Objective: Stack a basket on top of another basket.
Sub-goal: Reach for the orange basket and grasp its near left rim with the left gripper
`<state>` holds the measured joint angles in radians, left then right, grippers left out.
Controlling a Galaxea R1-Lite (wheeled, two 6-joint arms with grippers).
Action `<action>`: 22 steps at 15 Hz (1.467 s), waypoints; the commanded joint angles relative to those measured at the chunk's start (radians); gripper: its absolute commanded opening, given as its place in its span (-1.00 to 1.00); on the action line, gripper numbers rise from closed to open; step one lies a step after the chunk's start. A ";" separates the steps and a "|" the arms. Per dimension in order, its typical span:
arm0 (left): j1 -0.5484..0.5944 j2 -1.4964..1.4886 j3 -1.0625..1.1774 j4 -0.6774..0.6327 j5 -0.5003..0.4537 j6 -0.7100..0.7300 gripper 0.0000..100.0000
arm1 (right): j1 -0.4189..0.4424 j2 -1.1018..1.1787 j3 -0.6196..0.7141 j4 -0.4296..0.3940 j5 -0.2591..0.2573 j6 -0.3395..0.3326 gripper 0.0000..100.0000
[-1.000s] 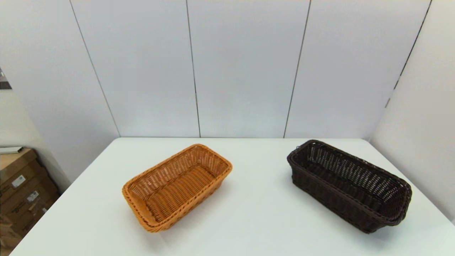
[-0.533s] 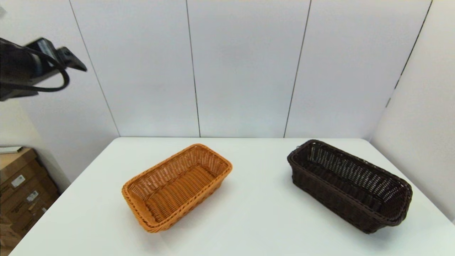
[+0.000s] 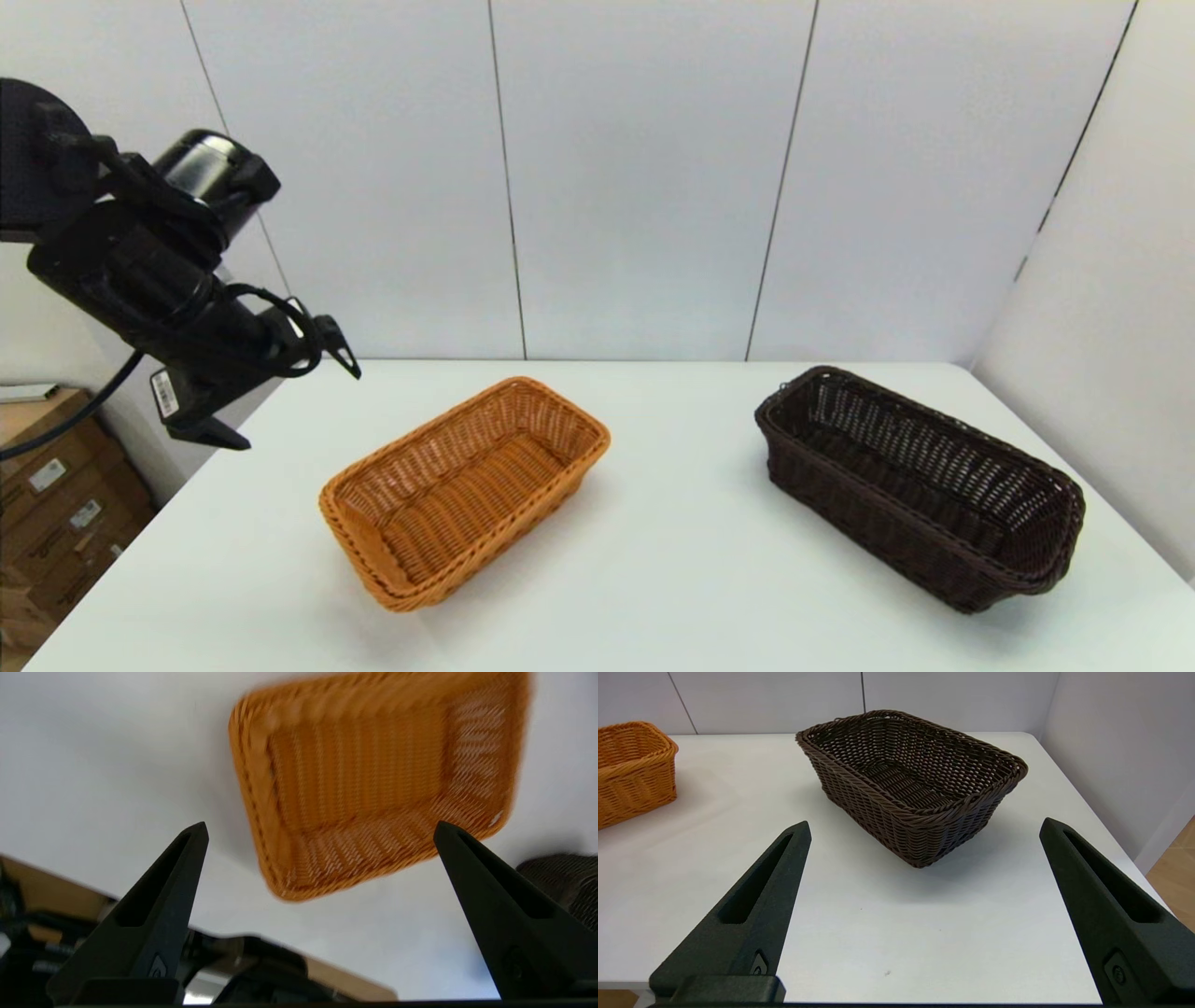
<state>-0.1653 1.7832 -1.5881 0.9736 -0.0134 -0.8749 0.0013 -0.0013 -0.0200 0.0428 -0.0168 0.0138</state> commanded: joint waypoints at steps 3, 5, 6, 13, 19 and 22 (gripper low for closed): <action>-0.002 0.053 0.146 -0.009 -0.129 0.010 1.00 | 0.000 0.000 0.000 0.000 0.000 0.000 1.00; -0.002 0.108 0.171 -0.024 -0.128 0.013 1.00 | 0.000 0.000 0.000 0.000 0.000 0.000 1.00; -0.002 0.127 0.184 -0.047 -0.134 0.019 1.00 | 0.000 0.000 0.000 0.000 0.000 0.000 1.00; -0.002 0.271 0.206 -0.147 -0.134 0.030 1.00 | 0.000 0.001 0.000 0.000 0.000 0.000 1.00; -0.011 0.361 0.212 -0.164 -0.183 0.028 1.00 | 0.000 0.000 0.000 0.000 0.000 0.000 1.00; -0.013 0.401 0.212 -0.177 -0.183 0.028 1.00 | 0.000 0.001 0.000 0.000 0.000 0.000 1.00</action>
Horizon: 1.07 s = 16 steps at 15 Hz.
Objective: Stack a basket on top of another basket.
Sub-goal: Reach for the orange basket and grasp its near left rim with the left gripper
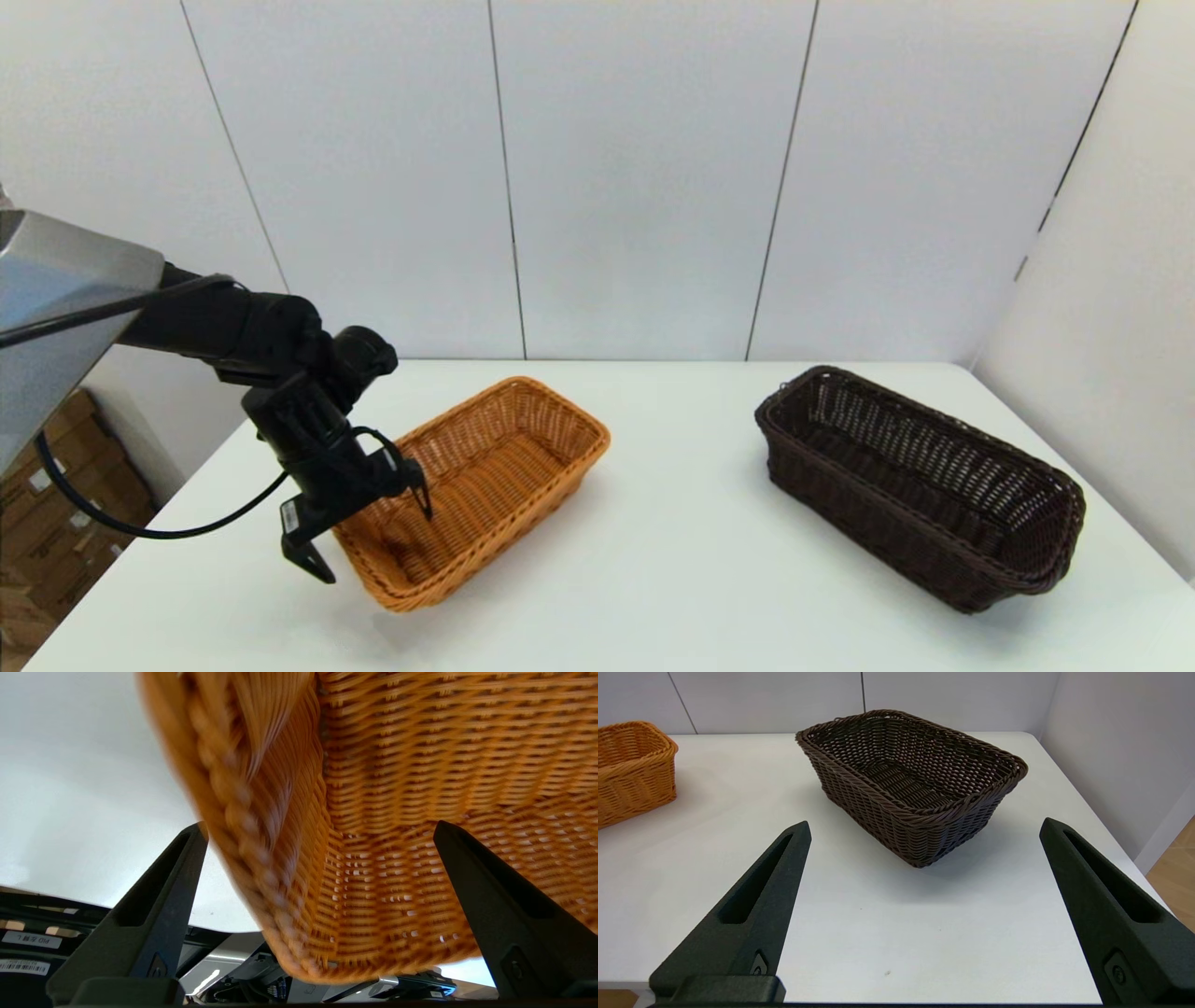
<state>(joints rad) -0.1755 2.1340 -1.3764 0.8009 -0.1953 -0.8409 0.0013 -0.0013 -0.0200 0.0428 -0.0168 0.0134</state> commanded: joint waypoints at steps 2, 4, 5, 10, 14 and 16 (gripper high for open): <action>-0.002 0.076 0.000 -0.015 0.001 -0.004 1.00 | 0.000 0.000 0.000 0.000 0.000 0.000 1.00; -0.002 0.086 0.000 -0.028 0.001 -0.004 1.00 | 0.000 0.000 0.000 0.000 0.000 0.000 1.00; -0.002 0.086 0.000 -0.029 0.004 -0.004 1.00 | 0.000 0.000 0.000 0.000 0.000 0.000 1.00; -0.002 0.070 -0.007 -0.040 0.007 -0.003 -1.00 | 0.000 0.000 0.000 0.000 0.000 0.000 1.00; -0.002 0.076 -0.007 -0.042 0.004 -0.003 -1.00 | 0.000 0.001 0.000 0.000 0.000 0.000 1.00; -0.001 0.070 -0.007 -0.040 -0.001 -0.001 -1.00 | 0.000 0.000 0.000 0.000 0.000 0.000 1.00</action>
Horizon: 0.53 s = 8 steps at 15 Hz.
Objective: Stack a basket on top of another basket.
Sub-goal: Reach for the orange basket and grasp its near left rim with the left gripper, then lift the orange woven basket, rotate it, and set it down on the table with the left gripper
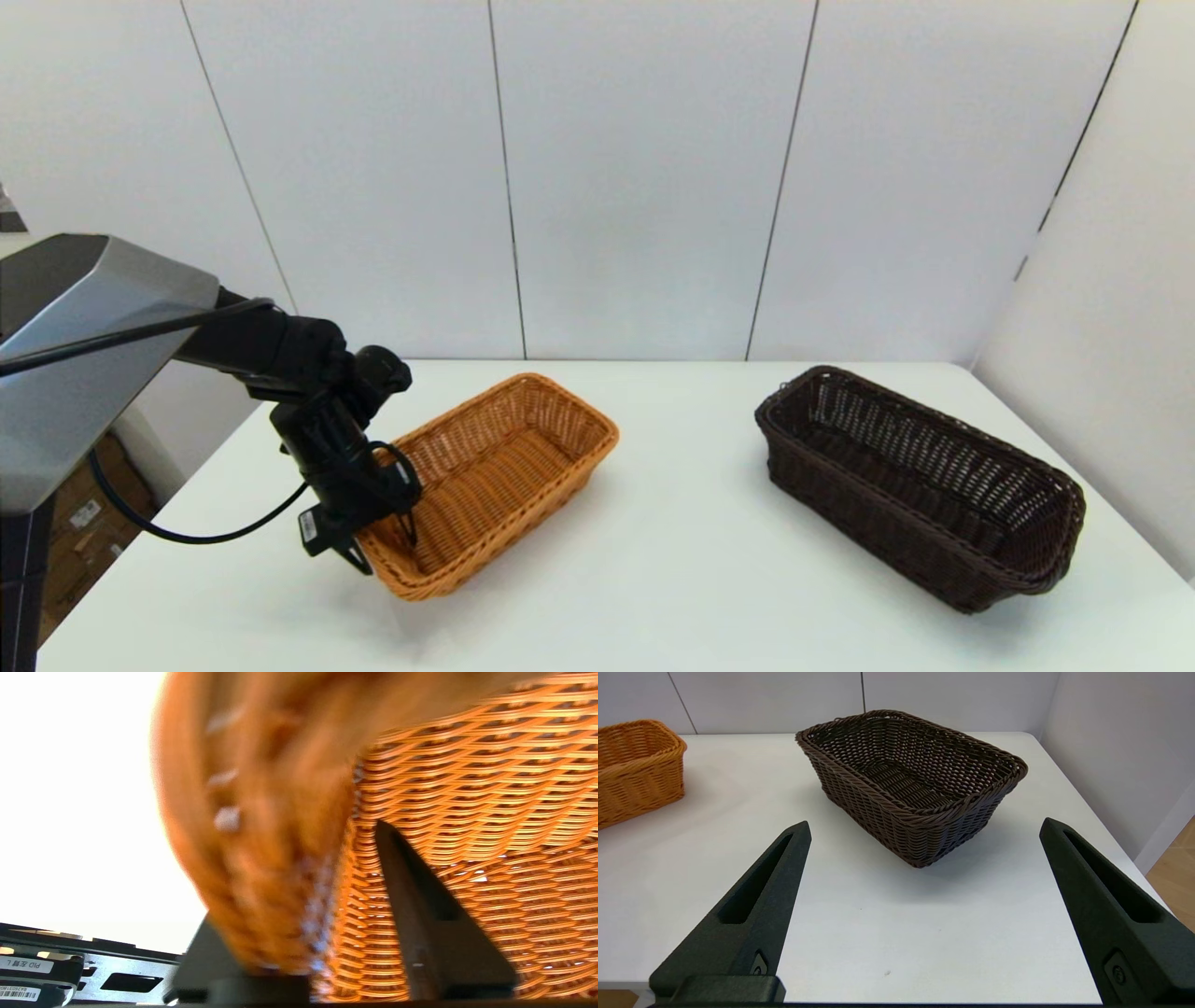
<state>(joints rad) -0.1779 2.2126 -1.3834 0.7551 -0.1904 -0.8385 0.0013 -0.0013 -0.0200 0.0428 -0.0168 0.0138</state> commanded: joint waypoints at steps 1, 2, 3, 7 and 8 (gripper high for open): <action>0.001 -0.011 0.000 0.006 -0.006 -0.004 -1.00 | 0.000 0.000 0.000 0.000 0.000 0.000 1.00; 0.001 -0.011 0.000 0.006 -0.007 -0.004 -1.00 | 0.000 0.001 0.000 0.000 0.000 0.000 1.00; 0.001 -0.016 0.000 0.006 -0.009 -0.004 -1.00 | 0.000 0.000 0.000 0.000 0.000 0.000 1.00; 0.035 -0.119 0.000 0.015 -0.109 0.084 -1.00 | 0.000 0.000 0.000 0.000 0.000 0.000 1.00; 0.037 -0.146 0.000 0.016 -0.110 0.088 -1.00 | 0.000 0.000 0.000 0.000 0.000 0.000 1.00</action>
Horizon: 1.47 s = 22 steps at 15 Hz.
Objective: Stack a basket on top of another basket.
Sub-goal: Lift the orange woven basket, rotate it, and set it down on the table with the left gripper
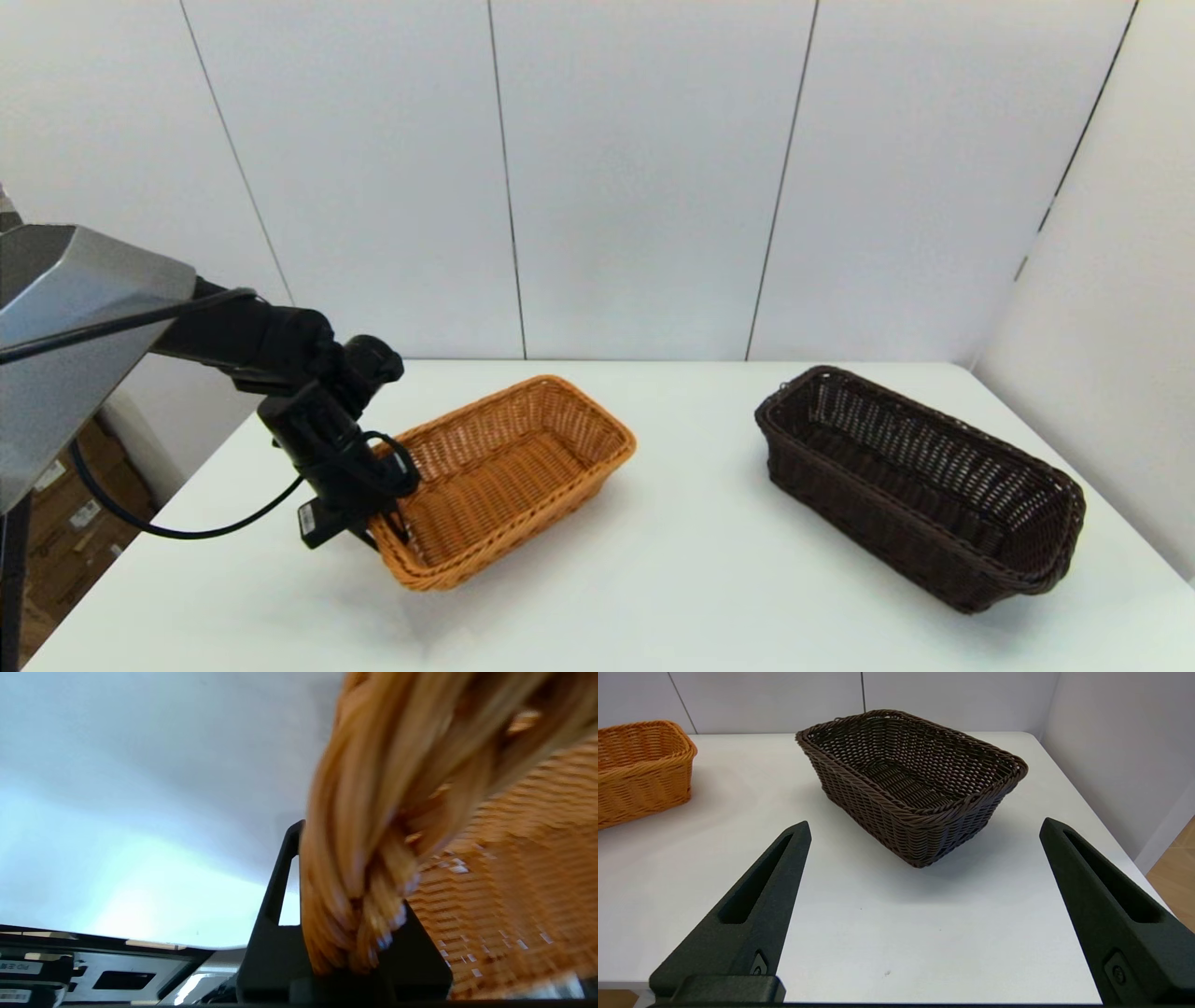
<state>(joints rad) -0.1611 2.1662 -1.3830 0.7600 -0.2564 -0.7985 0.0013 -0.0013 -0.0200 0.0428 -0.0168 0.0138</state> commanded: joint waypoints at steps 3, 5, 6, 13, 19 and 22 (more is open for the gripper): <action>0.026 -0.178 -0.014 0.012 -0.058 0.078 -1.00 | 0.000 0.000 0.000 0.000 0.000 0.000 1.00; 0.040 -0.232 -0.033 0.012 -0.107 0.116 -1.00 | 0.000 0.001 0.000 0.000 0.000 0.000 1.00; 0.040 -0.250 -0.042 0.012 -0.118 0.124 -1.00 | 0.000 0.000 0.000 0.000 0.000 0.000 1.00; 0.038 -0.255 -0.317 0.242 -0.142 0.298 -1.00 | 0.000 0.000 0.000 0.000 0.000 0.000 1.00; 0.020 -0.114 -0.550 0.470 -0.142 0.644 -1.00 | 0.000 0.000 0.000 0.000 0.000 0.000 1.00; -0.037 0.003 -0.588 0.452 -0.141 0.757 -1.00 | 0.000 0.000 0.000 0.000 0.000 0.000 1.00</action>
<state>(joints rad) -0.1500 2.0604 -1.9436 1.2257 -0.3960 -0.0909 0.0013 -0.0013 -0.0200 0.0428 -0.0168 0.0134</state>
